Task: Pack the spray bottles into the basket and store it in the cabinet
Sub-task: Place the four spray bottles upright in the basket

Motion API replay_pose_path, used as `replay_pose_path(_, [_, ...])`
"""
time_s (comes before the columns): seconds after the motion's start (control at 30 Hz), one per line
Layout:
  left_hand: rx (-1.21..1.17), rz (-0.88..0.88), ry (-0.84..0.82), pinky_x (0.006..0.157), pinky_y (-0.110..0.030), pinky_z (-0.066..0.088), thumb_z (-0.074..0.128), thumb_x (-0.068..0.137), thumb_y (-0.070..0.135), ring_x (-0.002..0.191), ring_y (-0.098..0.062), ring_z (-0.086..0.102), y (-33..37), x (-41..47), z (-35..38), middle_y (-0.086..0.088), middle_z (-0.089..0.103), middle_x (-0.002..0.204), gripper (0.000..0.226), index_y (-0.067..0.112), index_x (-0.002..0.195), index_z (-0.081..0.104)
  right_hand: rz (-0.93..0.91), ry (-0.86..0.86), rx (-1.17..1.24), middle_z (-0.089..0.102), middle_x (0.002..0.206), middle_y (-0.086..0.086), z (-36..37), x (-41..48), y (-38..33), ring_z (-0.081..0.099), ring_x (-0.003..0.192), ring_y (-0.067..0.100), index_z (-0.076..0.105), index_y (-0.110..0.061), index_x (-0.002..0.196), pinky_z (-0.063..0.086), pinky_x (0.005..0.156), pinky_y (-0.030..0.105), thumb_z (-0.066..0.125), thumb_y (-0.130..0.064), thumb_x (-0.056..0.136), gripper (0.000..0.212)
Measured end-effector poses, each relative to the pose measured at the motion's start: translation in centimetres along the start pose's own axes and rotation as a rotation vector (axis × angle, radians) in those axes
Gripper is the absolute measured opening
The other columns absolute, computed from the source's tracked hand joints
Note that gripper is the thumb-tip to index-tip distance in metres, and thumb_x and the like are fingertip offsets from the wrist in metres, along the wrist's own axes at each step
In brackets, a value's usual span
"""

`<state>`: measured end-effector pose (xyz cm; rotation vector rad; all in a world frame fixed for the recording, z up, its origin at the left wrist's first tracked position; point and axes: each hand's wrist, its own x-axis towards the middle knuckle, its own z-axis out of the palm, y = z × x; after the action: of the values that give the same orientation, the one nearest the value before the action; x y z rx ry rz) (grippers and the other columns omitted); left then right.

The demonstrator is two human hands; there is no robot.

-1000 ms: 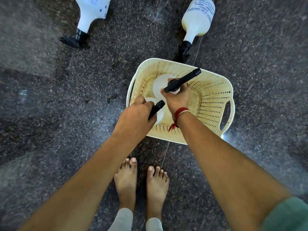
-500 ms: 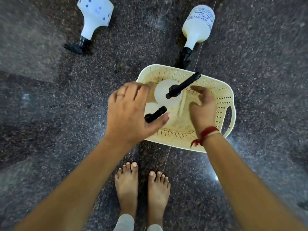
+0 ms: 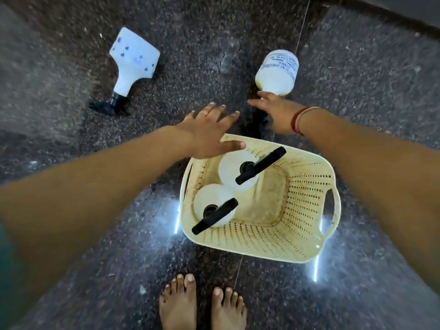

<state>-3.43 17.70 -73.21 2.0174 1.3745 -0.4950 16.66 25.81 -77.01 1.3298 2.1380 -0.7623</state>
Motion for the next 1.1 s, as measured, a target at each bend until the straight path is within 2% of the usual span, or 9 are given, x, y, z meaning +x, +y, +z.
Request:
replay_pose_path(0.1, [0.005, 0.015, 0.002, 0.114, -0.058, 0.01, 0.017, 0.082, 0.074, 0.147, -0.028, -0.003, -0.3, 0.6, 0.0, -0.01, 0.006, 0.159, 0.084, 0.027, 0.15, 0.003, -0.063, -0.018, -0.199, 0.002, 0.16, 0.002, 1.3, 1.7, -0.4, 0.035, 0.136, 0.036, 0.025, -0.026, 0.147, 0.04, 0.102, 0.042, 0.056, 0.011, 0.079, 0.084])
replay_pose_path(0.23, [0.002, 0.026, 0.099, 0.113, -0.06, 0.011, 0.013, 0.081, 0.073, 0.146, -0.029, 0.007, 0.6, -0.5, 0.9, -0.012, 0.021, 0.154, 0.085, 0.021, 0.148, 0.016, -0.103, 0.136, -0.235, 0.033, 0.145, 0.011, 1.3, 1.5, -0.9, 0.05, 0.118, 0.04, 0.049, -0.014, 0.132, 0.046, 0.096, 0.047, 0.054, 0.012, 0.078, 0.06])
replay_pose_path(0.33, [0.147, 0.032, 0.162, 0.113, -0.063, 0.007, 0.008, 0.079, 0.073, 0.146, -0.028, 0.008, 1.0, -1.0, 0.9, -0.01, 0.024, 0.153, 0.088, 0.018, 0.148, 0.015, -0.045, 0.359, 0.132, 0.05, 0.13, 0.01, 0.1, 0.2, -0.9, 0.054, 0.113, 0.032, 0.065, -0.011, 0.108, 0.044, 0.097, 0.036, 0.049, 0.017, 0.073, 0.048])
replay_pose_path(0.43, [0.142, 0.021, 0.209, 0.113, -0.062, 0.007, 0.017, 0.086, 0.07, 0.146, -0.028, 0.011, 2.0, -1.3, -0.1, -0.01, 0.026, 0.152, 0.083, 0.016, 0.149, 0.011, 0.068, 0.581, 0.681, 0.064, 0.116, 0.011, -1.4, -1.9, -2.2, 0.058, 0.111, 0.023, 0.068, -0.004, 0.103, 0.042, 0.102, 0.026, 0.047, 0.017, 0.073, 0.042])
replay_pose_path(0.53, [-0.018, 0.001, 0.39, 0.114, -0.057, 0.016, 0.035, 0.09, 0.061, 0.138, -0.03, 0.028, 3.7, -1.3, -1.8, -0.013, 0.034, 0.145, 0.082, 0.015, 0.15, 0.004, 0.246, 0.74, 1.216, 0.067, 0.099, 0.01, -3.2, -4.2, -2.3, 0.067, 0.09, 0.023, 0.063, -0.007, 0.105, 0.056, 0.085, 0.039, 0.056, 0.014, 0.077, 0.035])
replay_pose_path(0.6, [-0.155, 0.035, 0.59, 0.112, -0.053, 0.025, 0.042, 0.09, 0.056, 0.132, -0.027, 0.036, 5.3, -1.5, -3.4, -0.01, 0.038, 0.141, 0.077, 0.016, 0.149, 0.014, 0.243, 0.787, 1.541, 0.065, 0.092, 0.009, -4.5, -7.0, -1.5, 0.069, 0.07, 0.02, 0.054, -0.001, 0.113, 0.06, 0.072, 0.035, 0.06, 0.011, 0.081, 0.035])
replay_pose_path(0.8, [-0.552, 0.318, 0.978, 0.097, -0.033, 0.044, 0.053, 0.091, 0.043, 0.117, -0.016, 0.047, 12.1, -2.6, -8.9, -0.01, 0.047, 0.127, 0.061, 0.005, 0.138, 0.04, 0.071, 1.013, 1.785, 0.063, 0.1, 0.016, -6.3, -17.9, -2.0, 0.067, 0.063, 0.014, 0.05, 0.01, 0.121, 0.055, 0.06, 0.023, 0.066, 0.006, 0.08, 0.043])
replay_pose_path(0.93, [-0.628, 0.469, 0.92, 0.083, -0.03, 0.042, 0.056, 0.092, 0.028, 0.088, -0.009, 0.057, 16.3, -4.1, -10.8, 0.003, 0.064, 0.093, 0.026, 0.007, 0.104, 0.063, 0.085, 1.08, 1.978, 0.063, 0.073, 0.001, -6.4, -23.1, -3.6, 0.054, 0.048, 0.006, 0.057, -0.005, 0.107, 0.046, 0.044, 0.015, 0.067, 0.002, 0.08, 0.029])
replay_pose_path(1.1, [-0.485, 0.525, 0.74, 0.073, -0.021, 0.035, 0.055, 0.091, 0.035, 0.075, -0.009, 0.051, 17.0, -6.7, -9.5, 0.003, 0.064, 0.081, 0.027, 0.01, 0.093, 0.065, 0.169, 1.008, 2.024, 0.065, 0.073, 0.0, -3.3, -26.4, -4.9, 0.056, 0.044, 0.006, 0.055, -0.012, 0.102, 0.047, 0.042, 0.015, 0.067, -0.003, 0.076, 0.03])
